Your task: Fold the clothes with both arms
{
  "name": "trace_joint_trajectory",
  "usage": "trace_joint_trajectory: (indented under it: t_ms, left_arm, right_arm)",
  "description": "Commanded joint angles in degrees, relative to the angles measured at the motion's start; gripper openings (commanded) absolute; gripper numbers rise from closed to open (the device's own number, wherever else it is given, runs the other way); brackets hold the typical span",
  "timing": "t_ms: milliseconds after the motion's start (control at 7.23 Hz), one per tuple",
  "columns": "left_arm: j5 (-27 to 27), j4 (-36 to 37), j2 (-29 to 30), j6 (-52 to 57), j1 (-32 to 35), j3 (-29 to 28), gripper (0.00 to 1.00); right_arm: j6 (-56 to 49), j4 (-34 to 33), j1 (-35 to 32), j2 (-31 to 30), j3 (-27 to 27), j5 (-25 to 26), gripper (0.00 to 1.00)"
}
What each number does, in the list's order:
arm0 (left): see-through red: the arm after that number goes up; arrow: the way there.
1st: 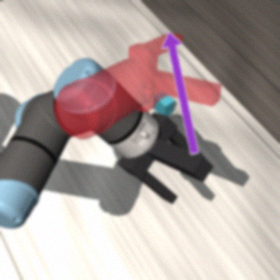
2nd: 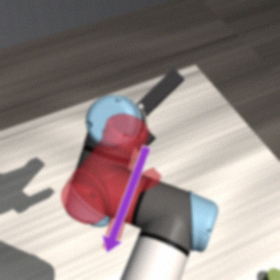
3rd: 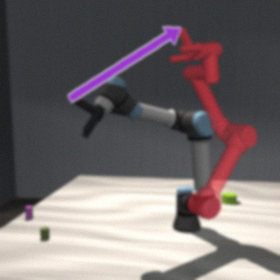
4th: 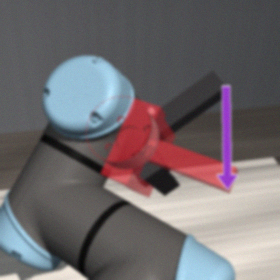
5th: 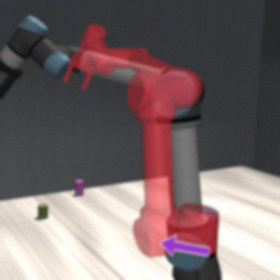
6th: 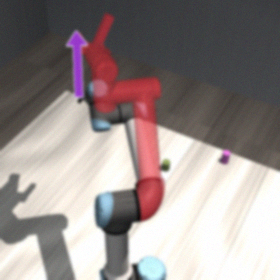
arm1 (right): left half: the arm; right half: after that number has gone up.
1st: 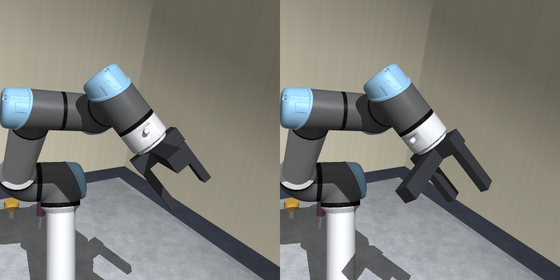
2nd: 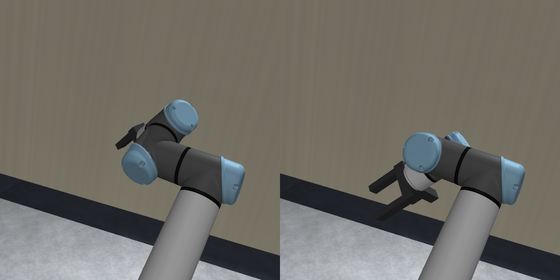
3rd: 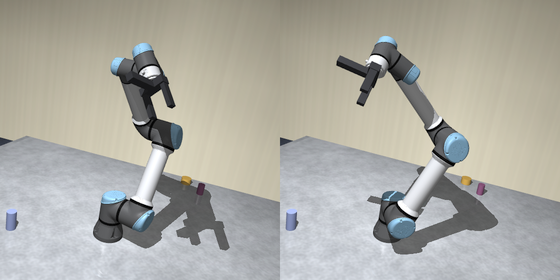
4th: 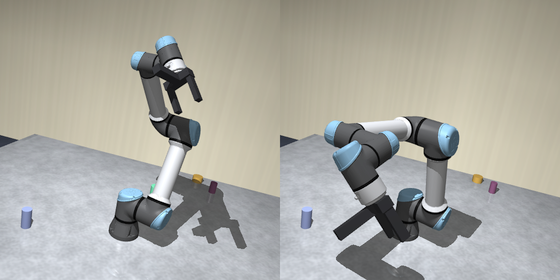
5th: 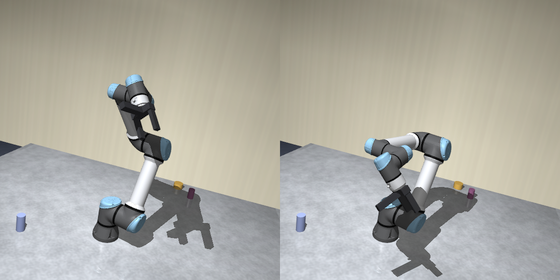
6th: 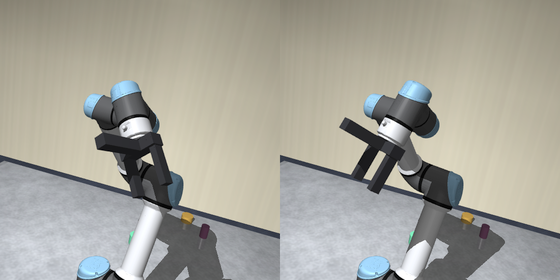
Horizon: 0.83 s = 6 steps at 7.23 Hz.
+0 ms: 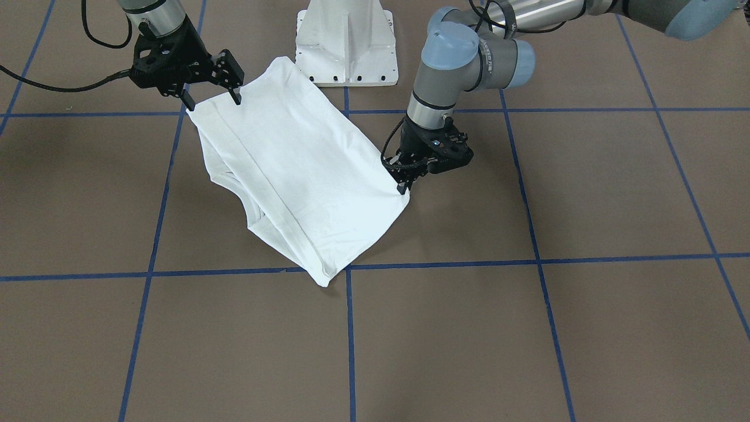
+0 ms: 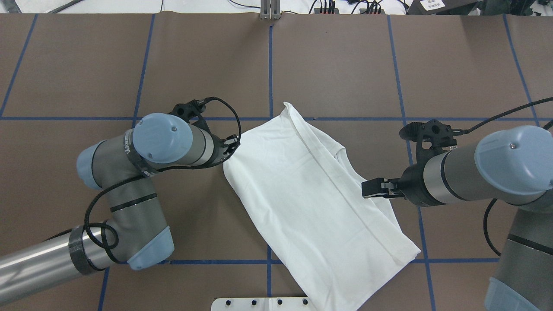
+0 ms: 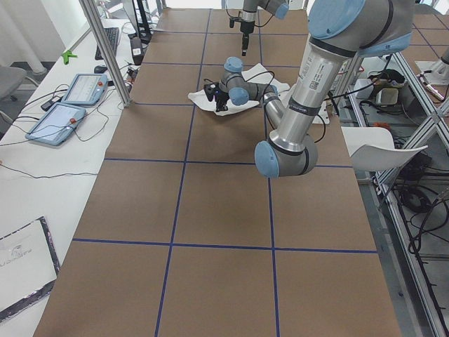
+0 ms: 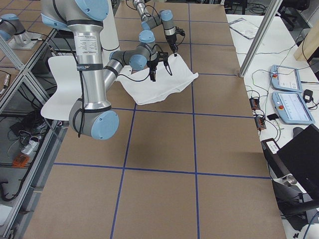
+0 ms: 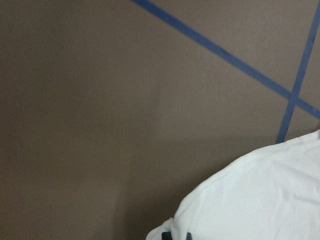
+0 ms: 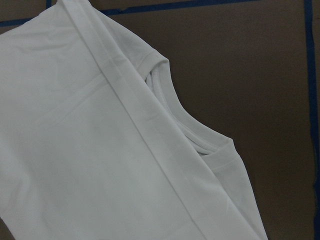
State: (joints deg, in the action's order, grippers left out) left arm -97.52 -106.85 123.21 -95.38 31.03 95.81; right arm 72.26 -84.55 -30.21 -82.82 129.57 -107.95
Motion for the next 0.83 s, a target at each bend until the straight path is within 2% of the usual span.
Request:
trace_joint_trajectory:
  t_ms: [0,138,415,553,692]
  left_arm:
    - [2.7,-1.2,7.6,5.3,3.9,-11.2,0.0]
    - [4.6,-5.4,9.7,7.3,4.7,-16.5,0.0]
    - [7.8,-19.3,11.7,10.4,6.0,-26.5,0.0]
    - [9.5,-25.6,15.2,10.9,6.6,-33.4,0.0]
    - [12.7,-29.3,17.1,14.9,6.6,-37.3,0.0]
  right_arm:
    - [0.0,0.1,-0.1,0.2,-1.1,0.6,1.0]
    - [0.0,0.3,-0.1,0.5,-1.5,0.8,1.0]
    - [0.0,0.4,-0.4,0.6,-1.5,0.9,1.0]
    - [0.0,0.4,-0.6,0.6,-1.5,0.9,1.0]
    - [0.0,0.4,-0.6,0.6,-1.8,0.9,1.0]
